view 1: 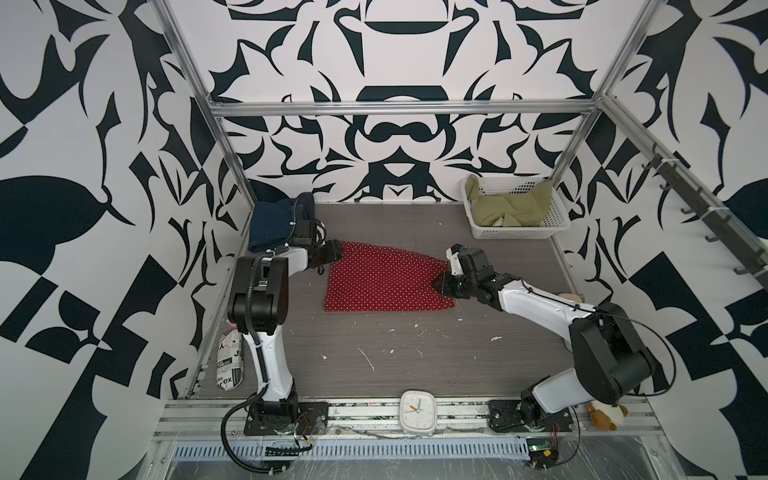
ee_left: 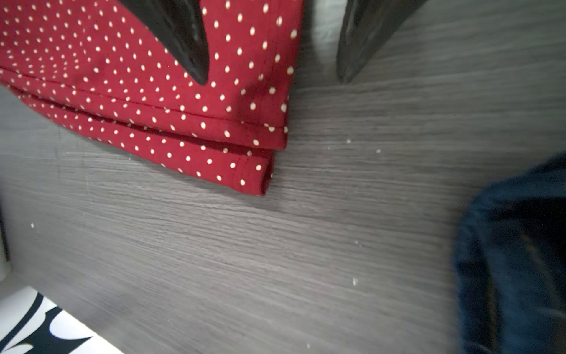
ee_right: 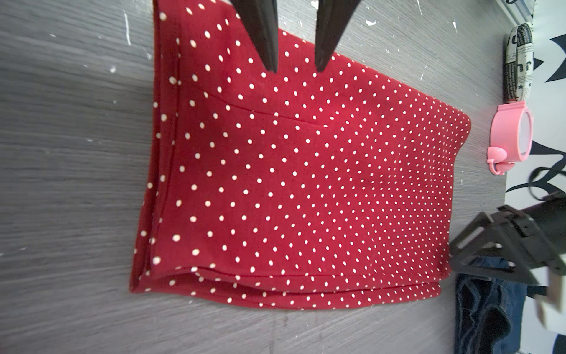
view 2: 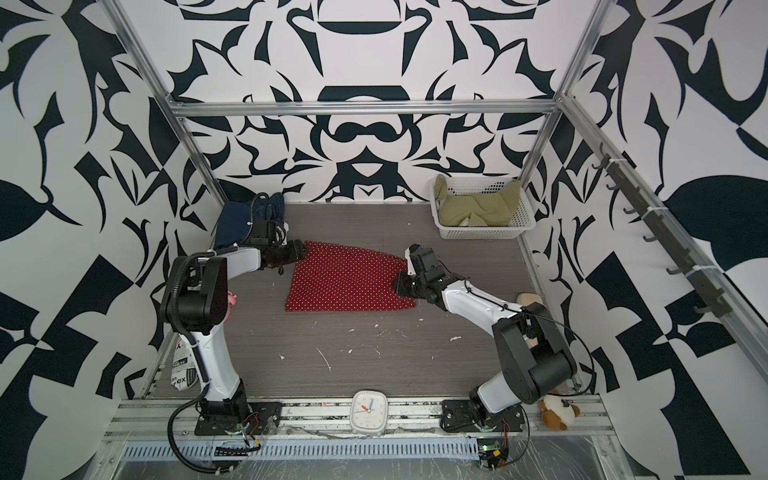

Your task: Fold and stack the skirts

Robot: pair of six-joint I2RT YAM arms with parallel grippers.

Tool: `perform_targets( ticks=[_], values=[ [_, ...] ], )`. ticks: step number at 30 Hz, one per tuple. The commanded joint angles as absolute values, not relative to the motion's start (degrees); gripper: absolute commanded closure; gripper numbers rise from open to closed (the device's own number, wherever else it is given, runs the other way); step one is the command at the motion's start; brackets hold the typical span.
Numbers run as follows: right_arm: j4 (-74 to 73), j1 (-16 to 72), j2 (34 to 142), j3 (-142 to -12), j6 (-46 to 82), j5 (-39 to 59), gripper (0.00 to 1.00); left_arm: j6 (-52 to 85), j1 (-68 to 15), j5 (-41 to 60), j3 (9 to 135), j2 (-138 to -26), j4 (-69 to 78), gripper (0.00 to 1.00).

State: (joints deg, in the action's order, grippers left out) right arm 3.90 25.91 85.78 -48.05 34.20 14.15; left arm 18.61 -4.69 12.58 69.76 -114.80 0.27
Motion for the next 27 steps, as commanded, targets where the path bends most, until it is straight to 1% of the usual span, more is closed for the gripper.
perform_targets(
  ticks=[1, 5, 6, 7, 8, 10, 12, 13, 27],
  values=[
    [4.36, 25.77, 83.44, -48.34, 32.96, 13.71, 0.74, 18.79, -4.7, 14.84, 71.54, -116.49, 0.58, 0.43],
    [4.18, 25.78, 83.85, -48.34, 33.0, 14.1, 0.73, 18.89, -4.66, 15.01, 71.51, -117.13, 1.05, 0.57],
    [4.13, 25.76, 84.0, -48.42, 33.03, 14.32, 0.73, 18.9, -4.67, 15.07, 71.61, -117.07, 0.98, 0.63],
    [3.97, 25.76, 84.26, -48.48, 33.04, 14.41, 0.73, 18.9, -4.69, 15.27, 71.65, -116.78, 0.73, 0.73],
    [4.0, 25.76, 84.44, -48.57, 33.05, 14.58, 0.73, 18.9, -4.67, 15.29, 71.67, -116.35, 0.77, 0.81],
    [3.98, 25.75, 84.72, -48.67, 33.05, 14.8, 0.73, 18.9, -4.66, 15.3, 71.54, -115.61, 1.08, 0.94],
    [3.96, 25.75, 84.82, -48.78, 32.97, 14.94, 0.73, 18.98, -4.66, 14.86, 71.88, -114.92, 0.47, 0.96],
    [4.03, 25.82, 84.84, -48.78, 32.89, 14.97, 0.73, 18.98, -4.7, 14.99, 71.86, -114.52, 0.44, 1.0],
    [4.51, 25.75, 83.92, -47.77, 32.69, 14.43, 0.72, 18.49, -6.15, 12.78, 71.49, -105.75, -1.24, 1.0]
  ],
)
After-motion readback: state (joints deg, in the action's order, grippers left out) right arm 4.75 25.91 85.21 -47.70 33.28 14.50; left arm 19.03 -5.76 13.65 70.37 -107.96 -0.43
